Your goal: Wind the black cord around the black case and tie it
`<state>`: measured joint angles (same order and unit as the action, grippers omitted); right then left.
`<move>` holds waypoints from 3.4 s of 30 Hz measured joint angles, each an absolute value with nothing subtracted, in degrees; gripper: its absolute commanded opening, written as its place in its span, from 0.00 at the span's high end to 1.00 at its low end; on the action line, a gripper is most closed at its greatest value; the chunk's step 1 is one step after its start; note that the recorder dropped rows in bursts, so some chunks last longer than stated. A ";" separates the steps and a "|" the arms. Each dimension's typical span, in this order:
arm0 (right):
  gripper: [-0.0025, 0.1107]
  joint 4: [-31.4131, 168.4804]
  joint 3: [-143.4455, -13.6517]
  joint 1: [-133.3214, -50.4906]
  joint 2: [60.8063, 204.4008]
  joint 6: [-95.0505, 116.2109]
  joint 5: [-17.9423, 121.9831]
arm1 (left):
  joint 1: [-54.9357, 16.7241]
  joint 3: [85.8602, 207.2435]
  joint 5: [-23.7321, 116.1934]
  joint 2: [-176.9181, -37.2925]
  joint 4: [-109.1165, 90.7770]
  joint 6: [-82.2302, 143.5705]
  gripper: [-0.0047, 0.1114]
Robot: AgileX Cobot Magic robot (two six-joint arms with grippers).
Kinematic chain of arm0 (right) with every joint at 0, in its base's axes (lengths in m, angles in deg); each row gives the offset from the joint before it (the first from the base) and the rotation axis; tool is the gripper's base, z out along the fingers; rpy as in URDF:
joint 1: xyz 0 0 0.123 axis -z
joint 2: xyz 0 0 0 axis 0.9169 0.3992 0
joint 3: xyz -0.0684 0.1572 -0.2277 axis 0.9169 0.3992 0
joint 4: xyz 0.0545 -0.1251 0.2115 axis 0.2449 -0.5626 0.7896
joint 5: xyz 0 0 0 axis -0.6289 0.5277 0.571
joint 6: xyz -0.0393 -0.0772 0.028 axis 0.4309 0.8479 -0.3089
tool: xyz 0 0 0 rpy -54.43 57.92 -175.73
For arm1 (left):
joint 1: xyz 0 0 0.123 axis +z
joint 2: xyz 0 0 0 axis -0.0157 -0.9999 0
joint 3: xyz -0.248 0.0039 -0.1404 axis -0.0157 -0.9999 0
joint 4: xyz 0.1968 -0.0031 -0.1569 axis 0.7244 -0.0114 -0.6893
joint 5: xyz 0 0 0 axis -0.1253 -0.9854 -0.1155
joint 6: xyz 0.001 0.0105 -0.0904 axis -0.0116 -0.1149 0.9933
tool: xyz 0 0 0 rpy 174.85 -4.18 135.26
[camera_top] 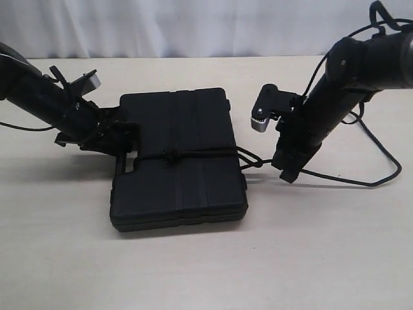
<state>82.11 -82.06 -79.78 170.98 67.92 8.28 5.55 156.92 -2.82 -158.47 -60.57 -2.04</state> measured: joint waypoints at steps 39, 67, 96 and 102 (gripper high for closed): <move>0.93 74.46 -92.59 -77.56 164.65 27.85 -5.85 | 7.09 162.95 -12.63 -149.71 -44.61 7.23 0.92; 0.93 74.56 -21.66 -77.44 78.37 20.52 75.06 | 7.00 105.84 37.38 -49.58 -72.64 -26.63 0.96; 0.93 75.77 -13.92 -64.55 61.16 20.63 50.42 | 7.00 88.23 27.66 -37.58 -25.52 -27.01 0.96; 0.93 75.77 -13.64 -64.37 61.16 20.74 34.69 | 7.00 86.02 28.87 -37.50 -21.84 -27.05 0.96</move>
<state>75.77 -13.64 -64.37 61.16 20.74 34.69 7.00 86.02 28.87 -37.50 -21.84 -27.05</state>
